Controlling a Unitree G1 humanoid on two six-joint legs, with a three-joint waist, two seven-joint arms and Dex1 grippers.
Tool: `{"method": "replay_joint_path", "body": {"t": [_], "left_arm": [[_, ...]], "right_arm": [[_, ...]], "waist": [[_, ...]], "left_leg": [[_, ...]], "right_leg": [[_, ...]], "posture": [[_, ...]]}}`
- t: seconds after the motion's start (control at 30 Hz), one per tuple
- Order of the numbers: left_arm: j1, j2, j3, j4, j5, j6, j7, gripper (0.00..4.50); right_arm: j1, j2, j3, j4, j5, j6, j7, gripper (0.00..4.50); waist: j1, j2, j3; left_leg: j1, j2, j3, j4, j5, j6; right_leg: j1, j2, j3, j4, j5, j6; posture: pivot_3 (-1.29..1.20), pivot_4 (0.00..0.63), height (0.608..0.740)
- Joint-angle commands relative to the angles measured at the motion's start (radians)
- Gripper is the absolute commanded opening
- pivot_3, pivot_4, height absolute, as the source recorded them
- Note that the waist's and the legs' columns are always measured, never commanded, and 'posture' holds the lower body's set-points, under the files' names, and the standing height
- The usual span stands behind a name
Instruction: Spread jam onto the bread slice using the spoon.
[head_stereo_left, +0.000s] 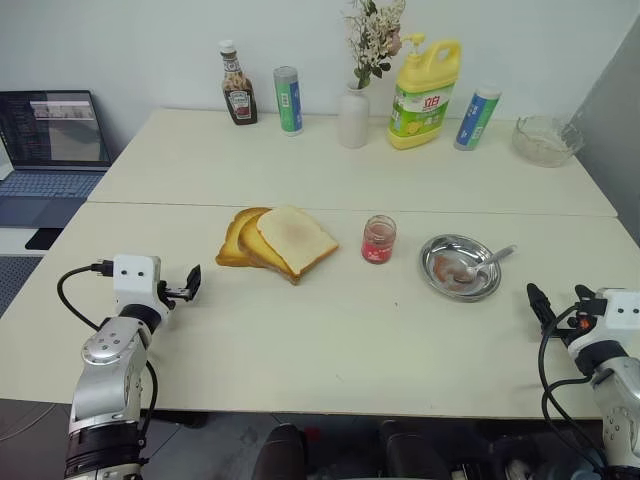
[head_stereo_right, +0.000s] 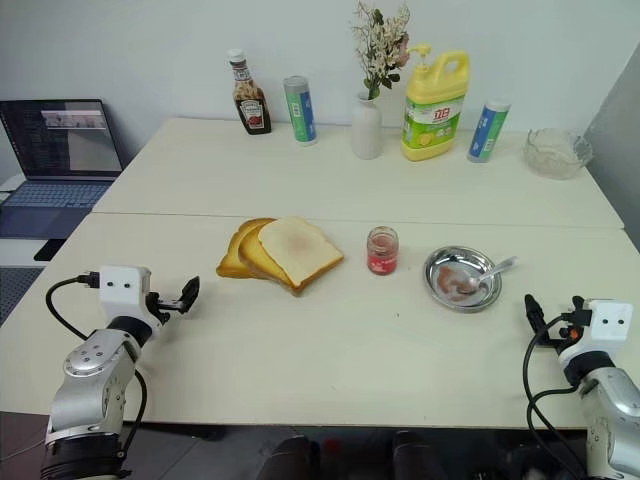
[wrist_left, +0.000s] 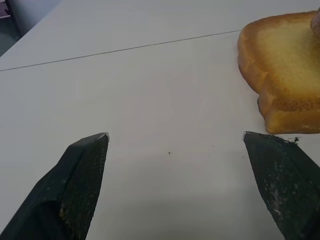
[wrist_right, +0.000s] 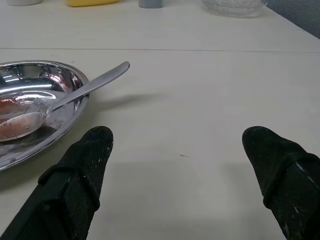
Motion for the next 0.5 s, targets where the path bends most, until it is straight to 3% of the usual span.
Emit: {"method": "replay_joint_path", "body": {"t": [0.03,0.5], "left_arm": [[-0.009,0.017,0.005,-0.007,-0.003,-0.022,-0.017,4.50],[0.022,0.036,-0.027,-0.033,0.028,-0.073,-0.066,4.50]], "right_arm": [[-0.008,-0.016,-0.019,-0.020,0.009,-0.007,0.002,4.49],[-0.003,-0.013,-0.008,-0.018,0.005,-0.014,0.028,4.49]], "waist": [[0.000,0.000,0.000],[-0.001,0.000,0.000]], "left_leg": [[0.000,0.000,0.000,0.000,0.000,0.000],[0.000,0.000,0.001,-0.001,0.000,0.000]], "right_leg": [[0.000,0.000,0.000,0.000,0.000,0.000],[-0.001,0.000,0.001,0.000,0.000,0.000]], "posture": [[0.00,0.150,0.740],[0.00,0.150,0.740]]}}
